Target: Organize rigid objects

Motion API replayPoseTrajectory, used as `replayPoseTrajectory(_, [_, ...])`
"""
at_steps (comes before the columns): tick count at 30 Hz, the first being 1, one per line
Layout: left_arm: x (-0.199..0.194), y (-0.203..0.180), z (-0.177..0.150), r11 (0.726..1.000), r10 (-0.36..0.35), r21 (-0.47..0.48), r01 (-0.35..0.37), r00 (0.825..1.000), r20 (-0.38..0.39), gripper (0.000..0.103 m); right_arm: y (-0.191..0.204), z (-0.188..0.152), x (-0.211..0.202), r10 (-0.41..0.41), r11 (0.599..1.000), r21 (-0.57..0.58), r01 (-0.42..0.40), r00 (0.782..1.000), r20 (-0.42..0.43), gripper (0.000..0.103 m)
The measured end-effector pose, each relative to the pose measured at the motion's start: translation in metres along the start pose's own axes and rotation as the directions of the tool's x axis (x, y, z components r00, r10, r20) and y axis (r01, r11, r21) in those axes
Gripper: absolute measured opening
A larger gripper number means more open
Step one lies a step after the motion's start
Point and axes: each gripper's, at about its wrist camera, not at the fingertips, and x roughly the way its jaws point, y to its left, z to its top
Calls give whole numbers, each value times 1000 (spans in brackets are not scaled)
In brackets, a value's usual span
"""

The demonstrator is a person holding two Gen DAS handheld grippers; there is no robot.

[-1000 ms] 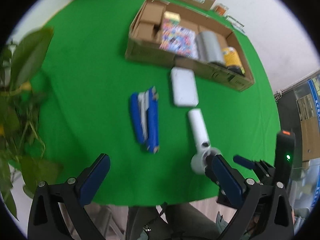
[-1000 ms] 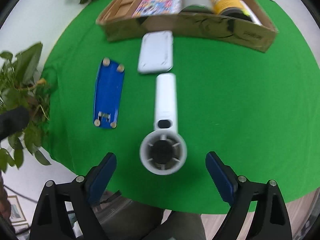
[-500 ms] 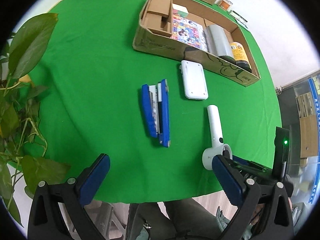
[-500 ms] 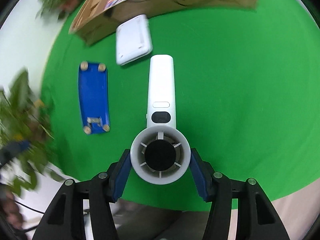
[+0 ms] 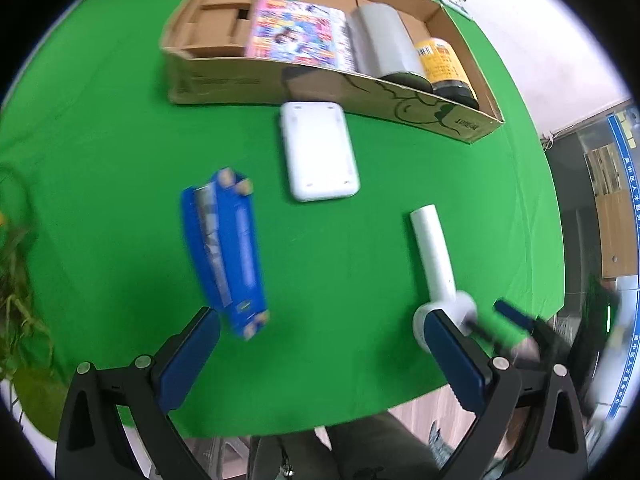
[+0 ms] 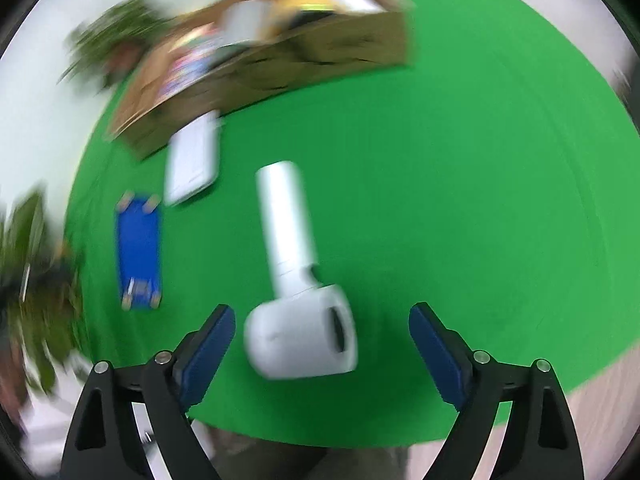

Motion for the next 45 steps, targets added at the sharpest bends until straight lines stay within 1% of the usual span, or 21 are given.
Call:
replayPoseTrajectory(2, [14,-11,11,1000,-2,1,2,1000,-18,101,28,-16,3,-23,987,-161,29,999,34,98])
replayPoseTrajectory(5, [39,-31,25,1000,-12,24,13,999,-48,101,44,-34,15,-46,964,-259,60,997,60,102])
replayPoseTrajectory(8, [64,-48,37,998,-30,50,35,995,-90,101,39,-43,21,-43,968,-245,60,996,76,102])
replayPoseTrajectory(11, [86,-63,44,997,-42,62,49,993,-107,100,26,-48,21,-75,968,-230,100,990,115,101])
replayPoseTrajectory(12, [91,-67,45,997,-49,59,56,992,-113,98,24,-48,22,-78,968,-228,105,989,122,100])
replayPoseTrajectory(14, [100,-74,47,996,-68,51,75,989,-132,97,14,-47,23,-73,970,-220,101,989,132,89])
replayPoseTrajectory(16, [110,-80,48,997,-60,47,69,984,-166,88,5,-42,25,-53,976,-204,80,990,133,79])
replayPoseTrajectory(17, [116,-83,49,997,-52,48,62,981,-189,84,4,-41,26,-39,977,-202,67,990,136,78])
replayPoseTrajectory(18, [119,-86,48,997,-56,46,66,978,-200,75,1,-42,26,-25,977,-205,53,990,139,76])
replayPoseTrajectory(19, [124,-88,47,996,-69,38,79,974,-217,69,3,-41,29,-14,976,-211,43,990,138,68])
replayPoseTrajectory(20, [127,-89,47,995,-83,28,91,970,-228,67,3,-42,30,2,975,-219,28,991,132,58])
replayPoseTrajectory(21, [129,-90,47,995,-94,20,101,967,-237,61,2,-42,31,13,974,-226,15,992,125,58])
replayPoseTrajectory(22, [132,-91,46,993,-108,12,115,962,-250,50,7,-43,32,17,973,-231,12,992,126,58])
replayPoseTrajectory(24, [141,-95,45,992,-122,6,129,947,-297,37,2,-43,30,44,973,-229,-16,992,117,58])
replayPoseTrajectory(25, [144,-97,44,991,-129,0,135,940,-315,34,0,-40,31,55,973,-229,-29,992,109,58])
replayPoseTrajectory(26, [147,-99,42,990,-133,-5,139,937,-324,33,3,-36,36,65,972,-231,-40,993,101,58])
replayPoseTrajectory(29, [145,-102,43,993,-106,7,114,941,-321,33,0,-33,34,81,971,-232,-62,994,74,58])
replayPoseTrajectory(34, [142,-106,44,996,-90,-5,93,947,-310,32,-2,-28,34,96,968,-239,-81,994,50,58])
replayPoseTrajectory(38, [129,-109,45,996,-83,-1,86,960,-267,30,0,-23,33,94,964,-255,-82,995,39,57])
replayPoseTrajectory(41, [98,-118,51,996,-77,22,83,978,-195,30,0,-10,14,124,962,-252,-103,990,70,57])
replayPoseTrajectory(45, [30,-130,72,995,-88,36,90,995,-51,30,8,17,-29,173,954,-273,-123,970,169,57])
